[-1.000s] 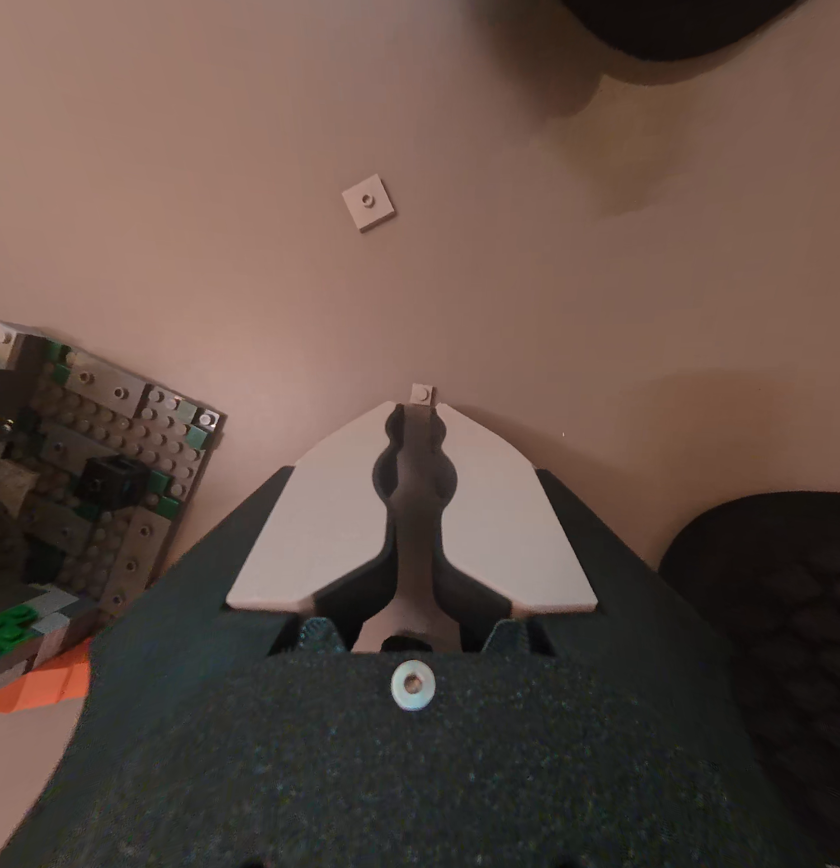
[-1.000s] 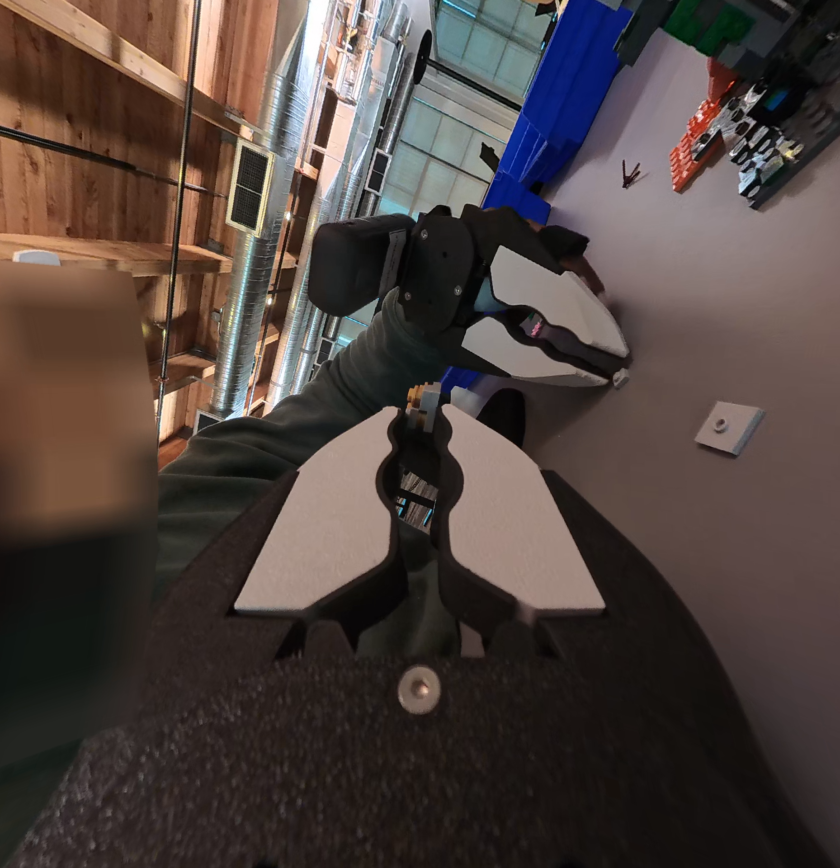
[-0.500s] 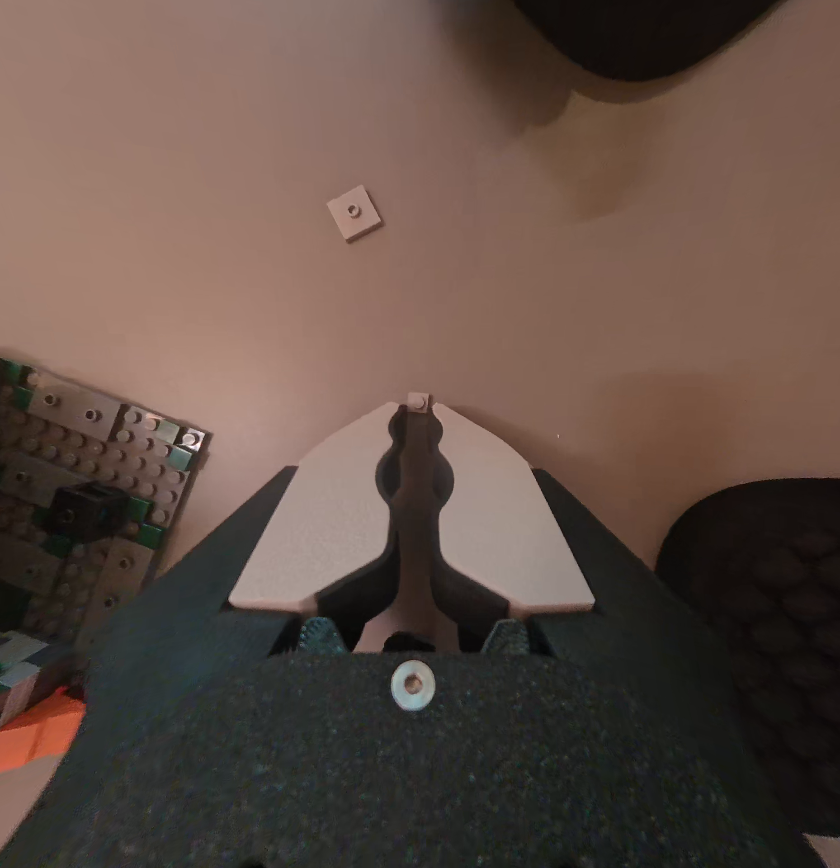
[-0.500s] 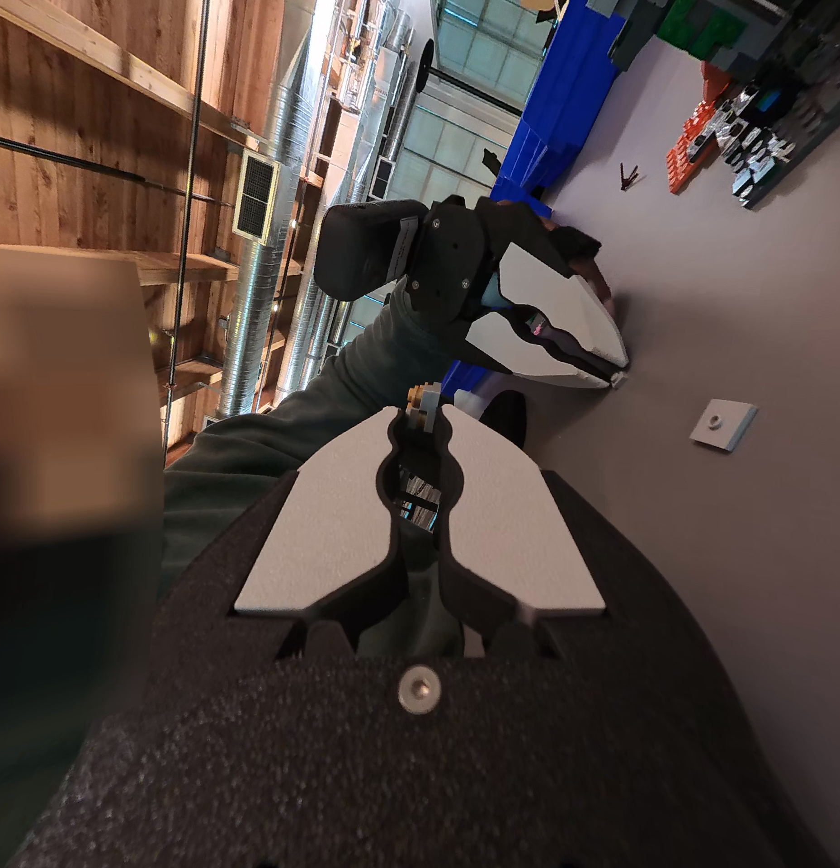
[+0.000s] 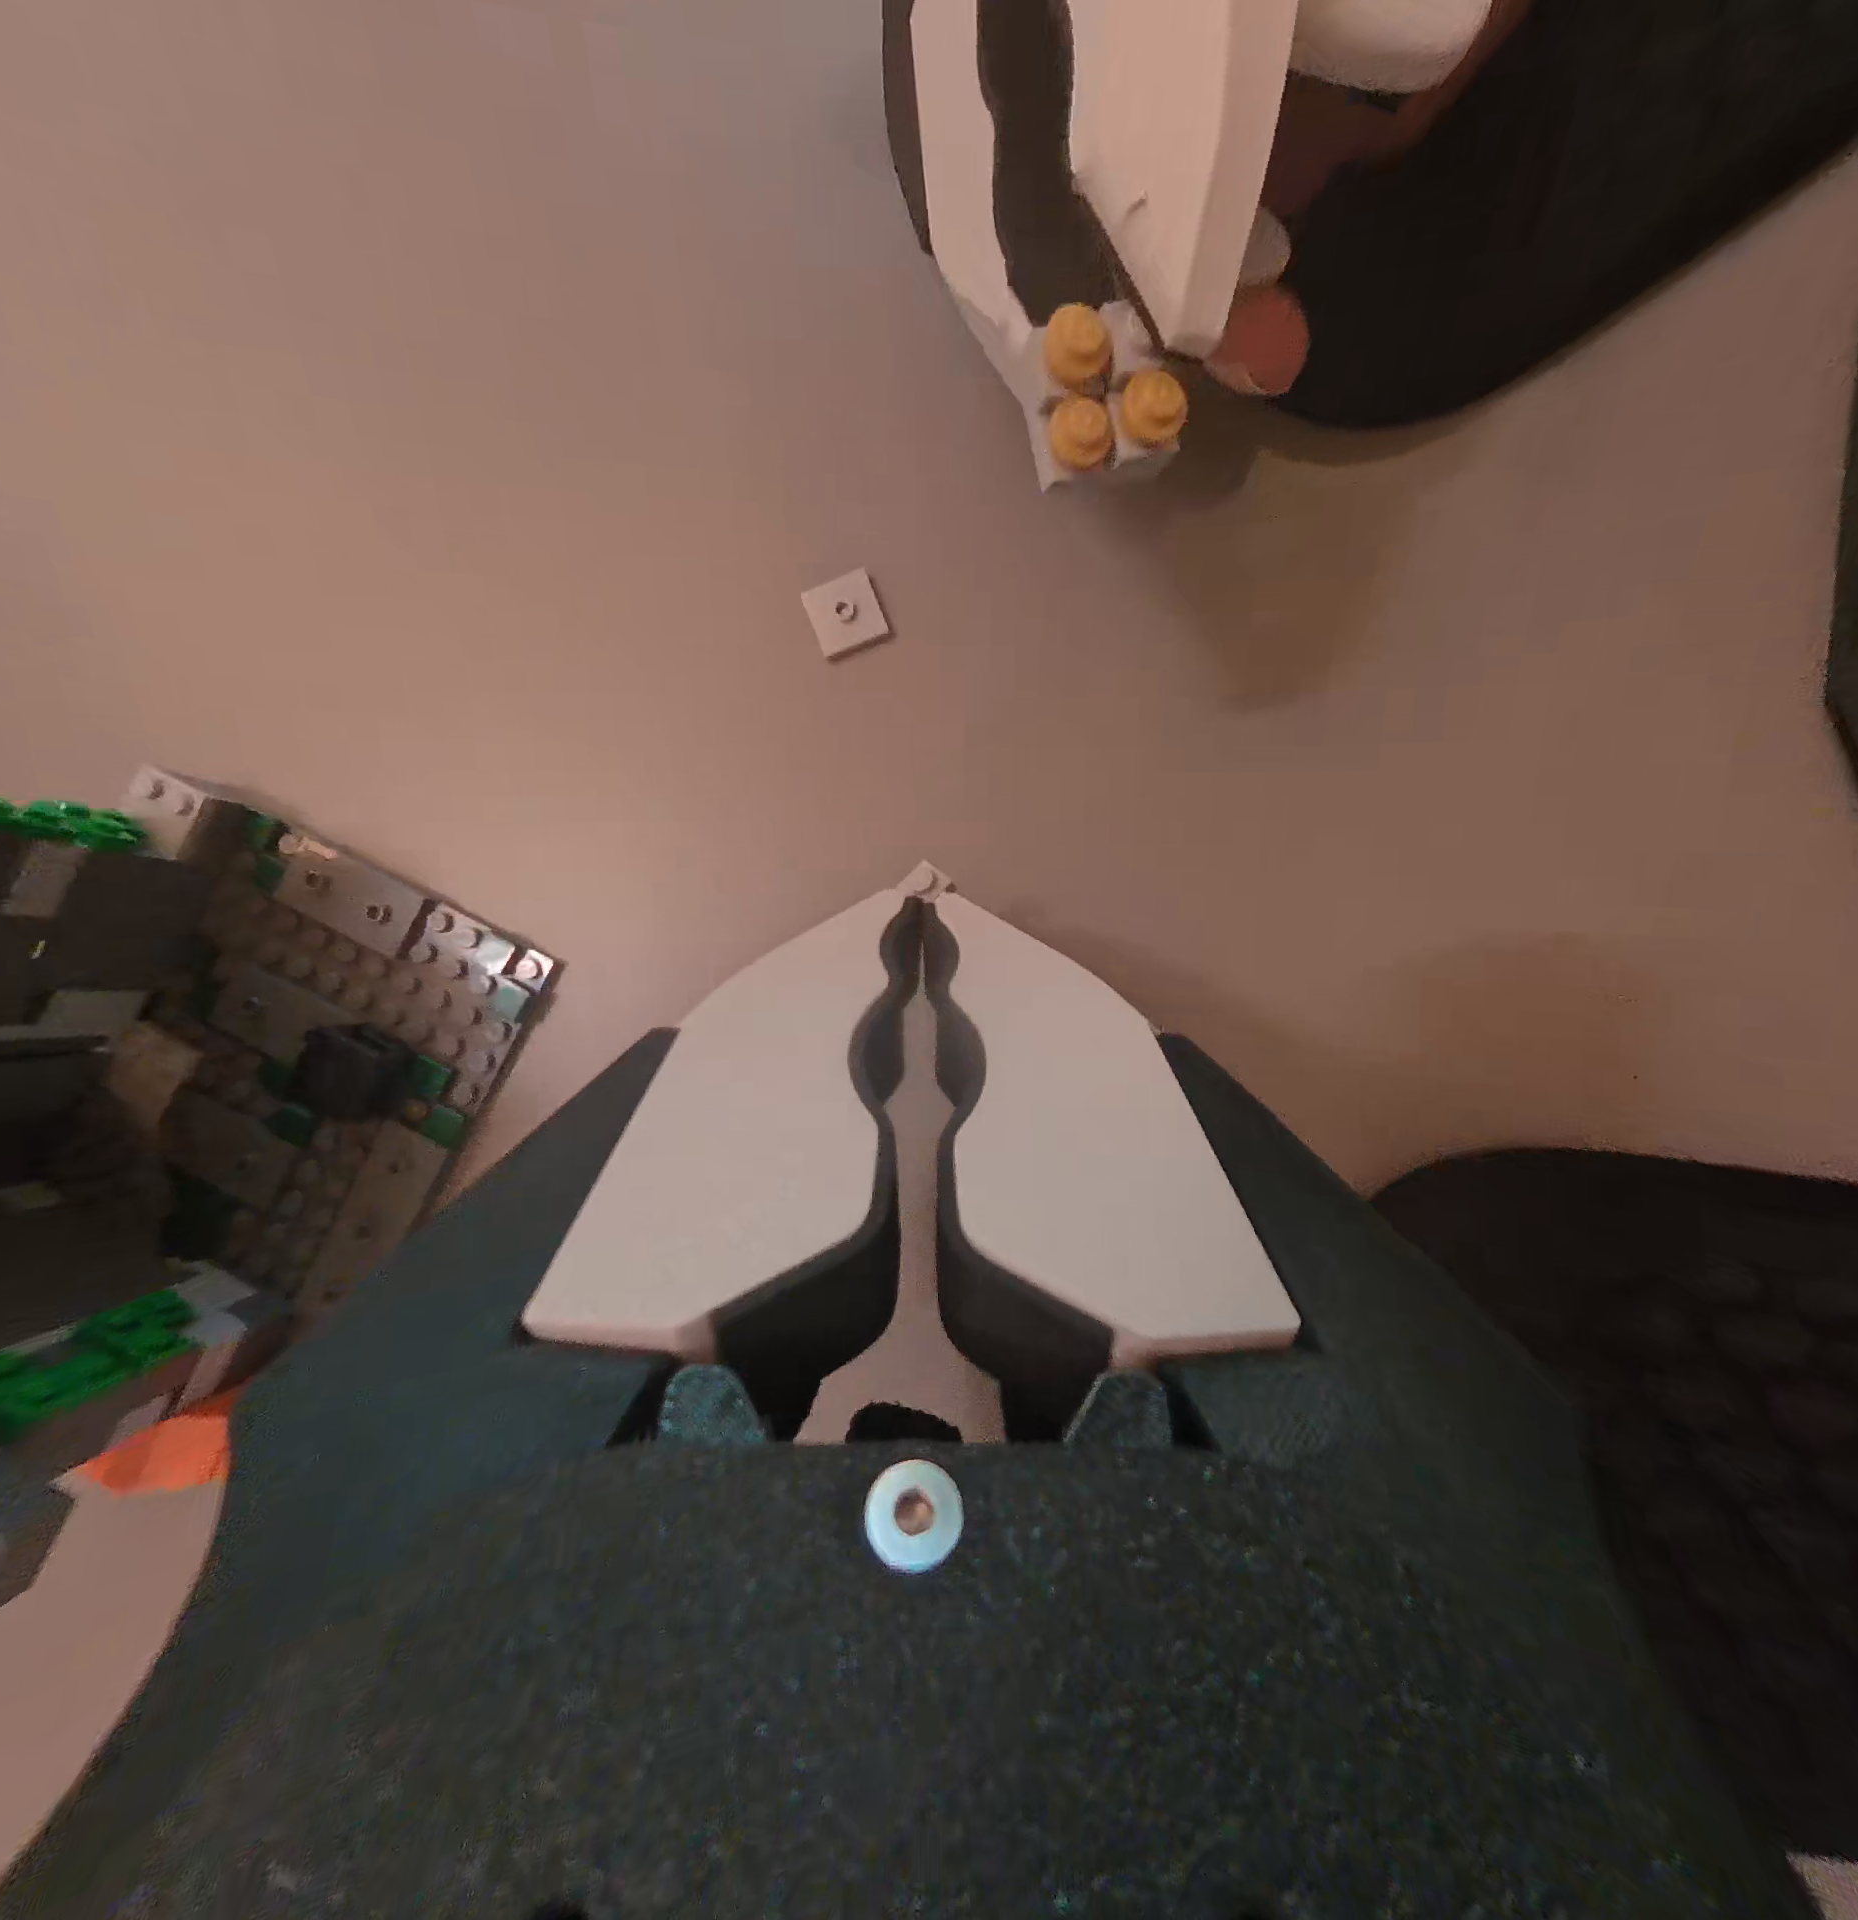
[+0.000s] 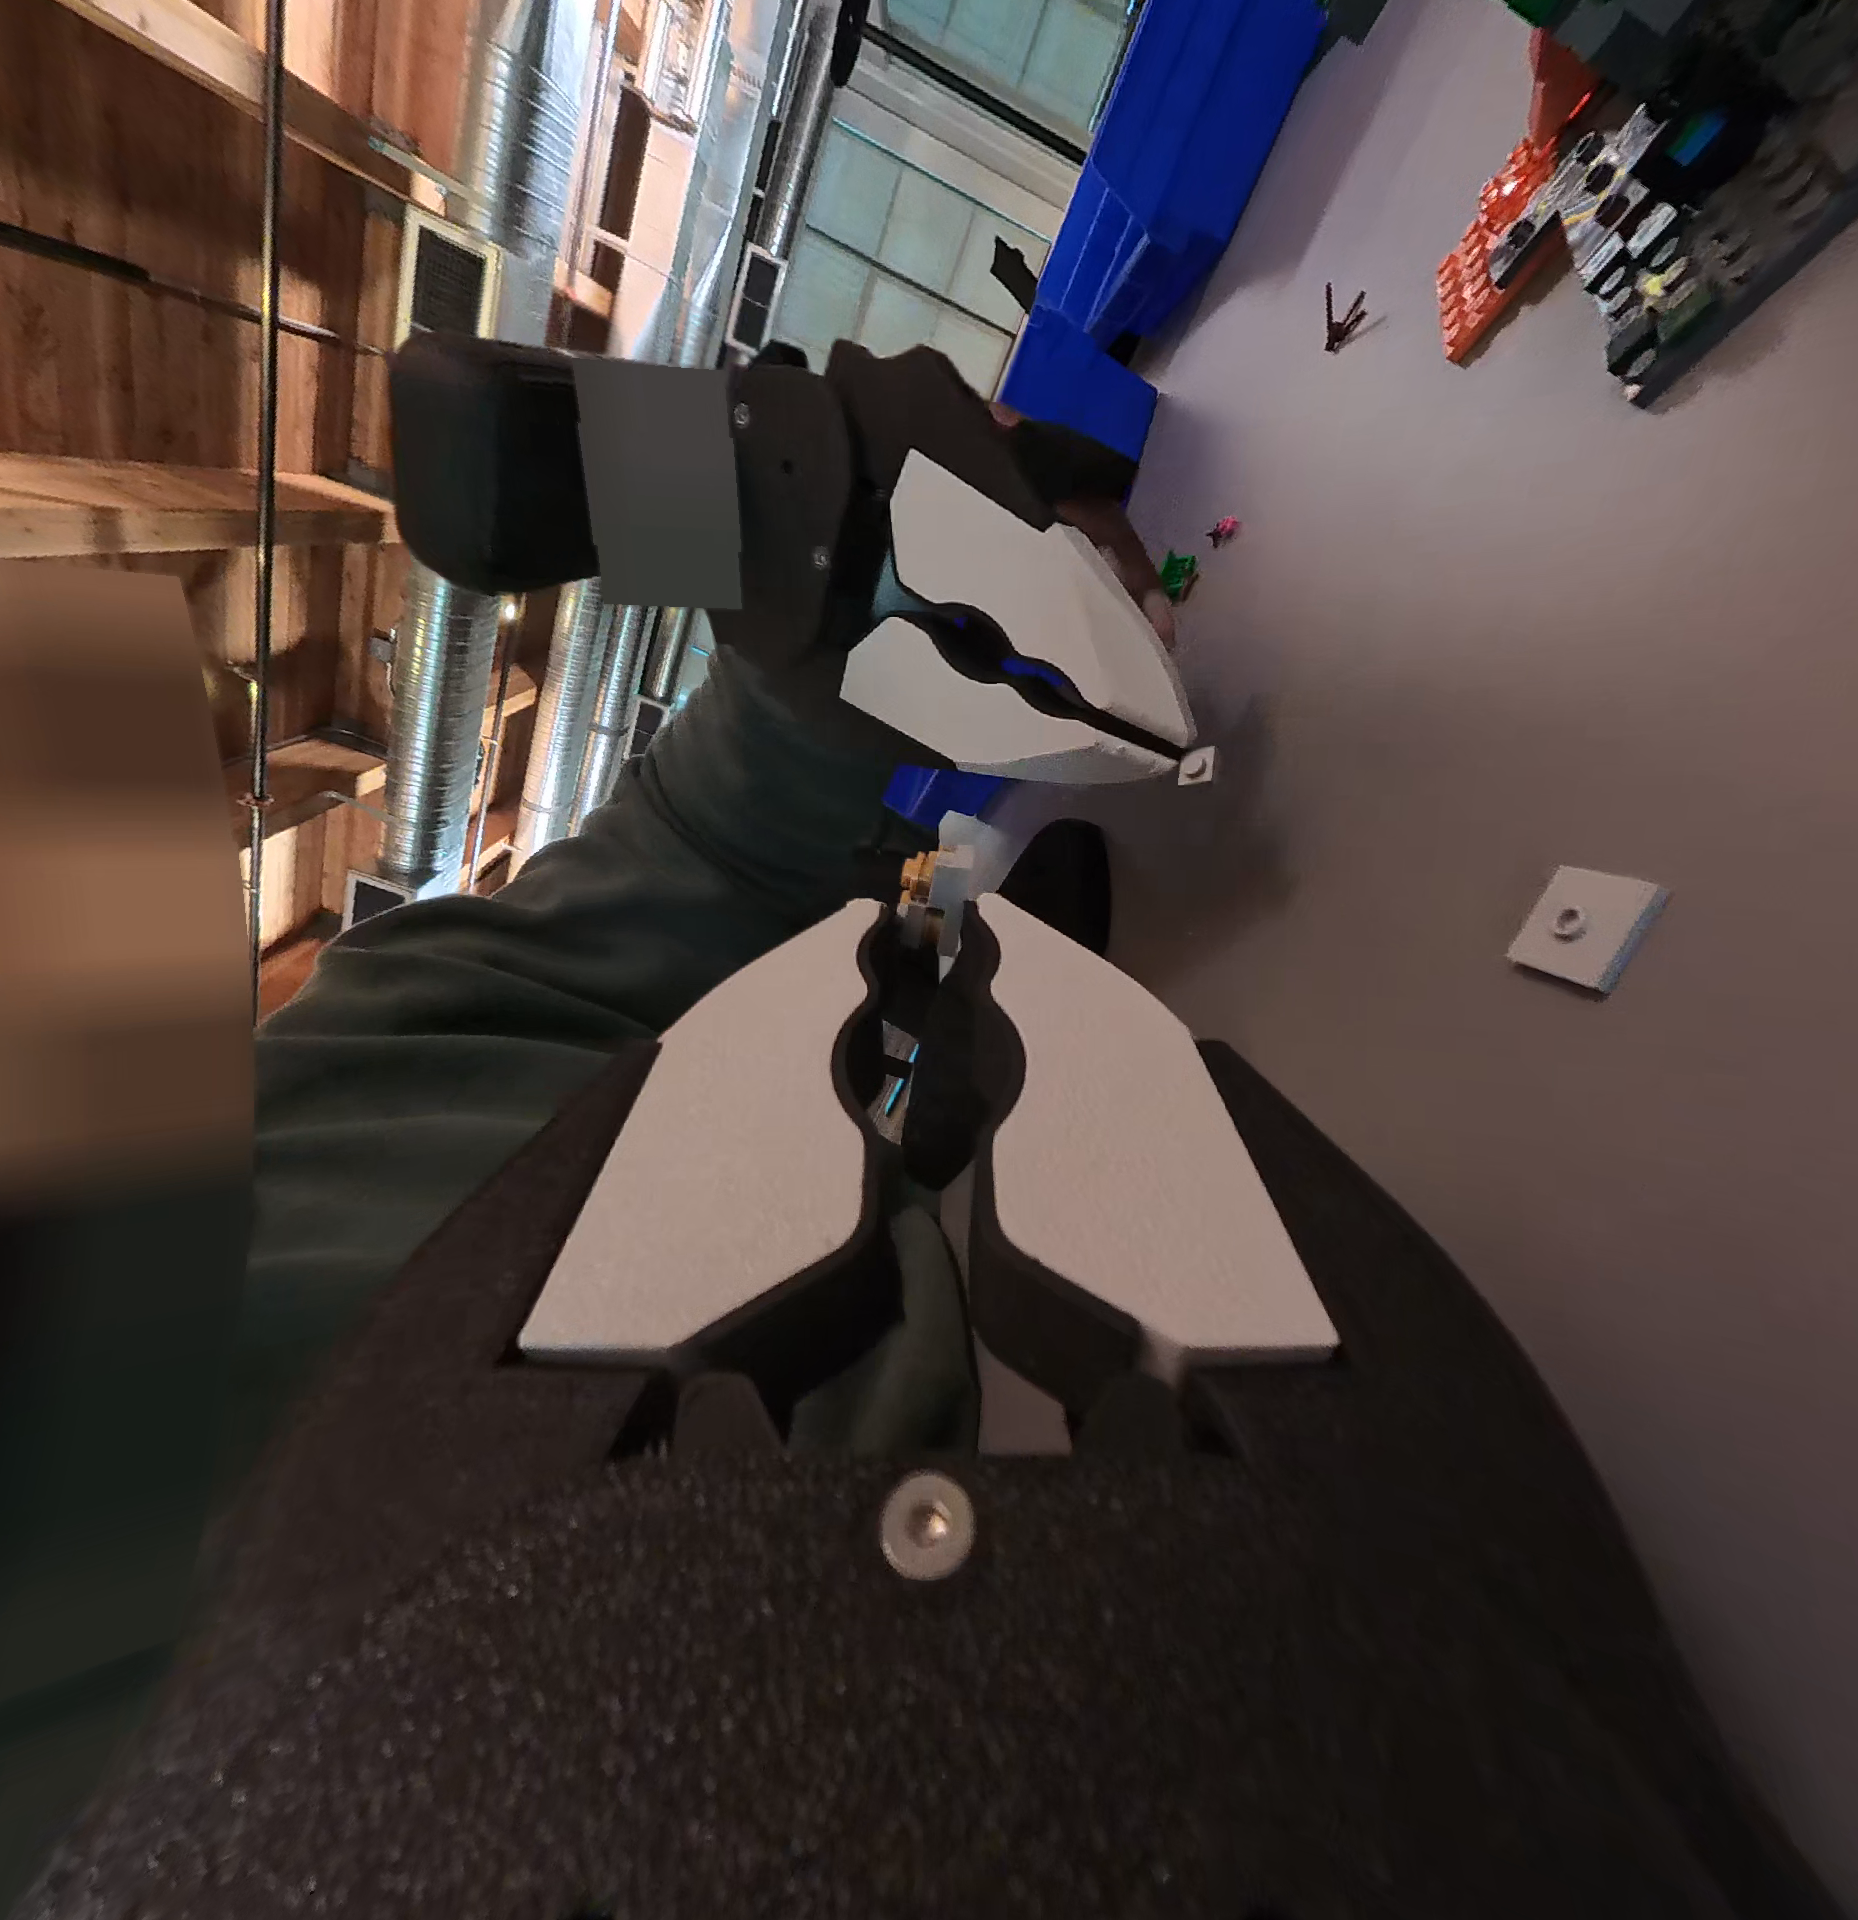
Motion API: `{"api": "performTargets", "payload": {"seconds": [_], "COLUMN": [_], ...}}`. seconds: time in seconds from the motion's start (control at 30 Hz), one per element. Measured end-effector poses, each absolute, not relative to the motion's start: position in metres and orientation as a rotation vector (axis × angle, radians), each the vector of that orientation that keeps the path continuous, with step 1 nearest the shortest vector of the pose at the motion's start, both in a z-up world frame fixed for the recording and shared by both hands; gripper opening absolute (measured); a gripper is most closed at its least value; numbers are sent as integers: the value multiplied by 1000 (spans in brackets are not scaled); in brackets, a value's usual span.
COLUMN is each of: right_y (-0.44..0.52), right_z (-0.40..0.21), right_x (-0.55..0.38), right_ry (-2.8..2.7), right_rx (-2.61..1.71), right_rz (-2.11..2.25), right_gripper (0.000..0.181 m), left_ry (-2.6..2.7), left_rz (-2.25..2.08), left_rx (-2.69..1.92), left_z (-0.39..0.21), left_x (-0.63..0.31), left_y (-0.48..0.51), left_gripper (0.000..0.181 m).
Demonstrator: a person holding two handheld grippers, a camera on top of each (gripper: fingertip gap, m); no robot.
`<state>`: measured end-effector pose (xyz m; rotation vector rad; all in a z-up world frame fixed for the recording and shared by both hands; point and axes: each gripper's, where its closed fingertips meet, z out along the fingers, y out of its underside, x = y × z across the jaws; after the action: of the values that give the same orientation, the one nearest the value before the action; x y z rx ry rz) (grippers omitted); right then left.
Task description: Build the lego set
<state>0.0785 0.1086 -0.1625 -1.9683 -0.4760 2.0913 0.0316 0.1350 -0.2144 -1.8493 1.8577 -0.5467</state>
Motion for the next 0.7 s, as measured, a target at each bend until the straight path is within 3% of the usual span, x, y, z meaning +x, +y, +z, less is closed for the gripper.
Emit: {"api": "performTargets", "payload": {"seconds": [0.4, 0.7], "right_y": [106, 108], "right_z": [-166, -170], "right_x": [78, 75], "right_ry": [-487, -484], "right_rx": [-2002, -2031], "right_rz": [2058, 2020], "right_gripper": [11, 11], "left_ry": [1807, 1656], "left_rz": [-581, -649], "left_rx": [-1865, -1817], "left_z": [-233, -216], "left_x": [30, 38], "left_y": [130, 131], "left_gripper": [0, 0]}}
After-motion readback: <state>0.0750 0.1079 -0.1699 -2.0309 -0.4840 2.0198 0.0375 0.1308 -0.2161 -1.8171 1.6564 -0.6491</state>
